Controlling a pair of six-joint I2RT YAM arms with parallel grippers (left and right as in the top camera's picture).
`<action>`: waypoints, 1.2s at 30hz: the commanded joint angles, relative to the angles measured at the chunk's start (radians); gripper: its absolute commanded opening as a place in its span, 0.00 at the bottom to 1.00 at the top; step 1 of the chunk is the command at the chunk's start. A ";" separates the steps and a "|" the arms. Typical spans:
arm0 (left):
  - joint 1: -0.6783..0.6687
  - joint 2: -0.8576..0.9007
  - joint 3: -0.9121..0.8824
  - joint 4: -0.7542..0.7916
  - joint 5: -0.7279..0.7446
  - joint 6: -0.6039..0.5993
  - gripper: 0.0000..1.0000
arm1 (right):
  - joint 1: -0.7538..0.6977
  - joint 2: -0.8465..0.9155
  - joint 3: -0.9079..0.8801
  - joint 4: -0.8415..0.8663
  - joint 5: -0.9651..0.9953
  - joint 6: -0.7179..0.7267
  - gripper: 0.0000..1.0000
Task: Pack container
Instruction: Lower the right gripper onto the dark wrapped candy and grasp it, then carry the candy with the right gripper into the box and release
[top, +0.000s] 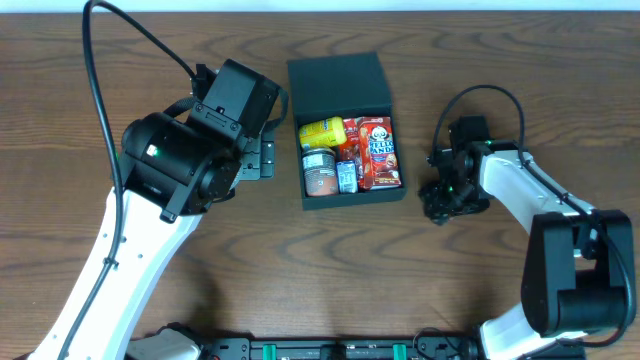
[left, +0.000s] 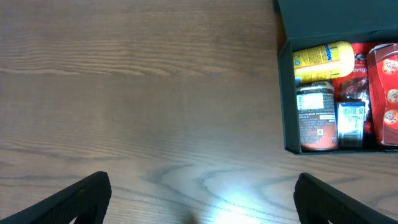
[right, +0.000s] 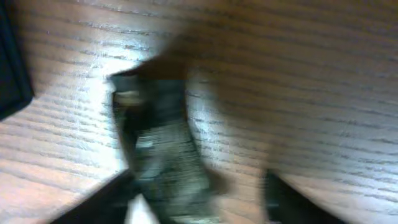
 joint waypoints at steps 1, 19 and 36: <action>0.005 0.000 -0.008 0.000 -0.021 0.018 0.95 | 0.008 0.007 -0.004 0.003 -0.002 0.010 0.49; 0.005 0.000 -0.008 0.000 -0.021 0.018 0.95 | 0.008 0.007 -0.004 0.017 -0.016 0.013 0.24; 0.005 0.000 -0.008 -0.002 -0.021 0.026 0.95 | 0.008 0.006 0.069 -0.054 -0.036 0.013 0.01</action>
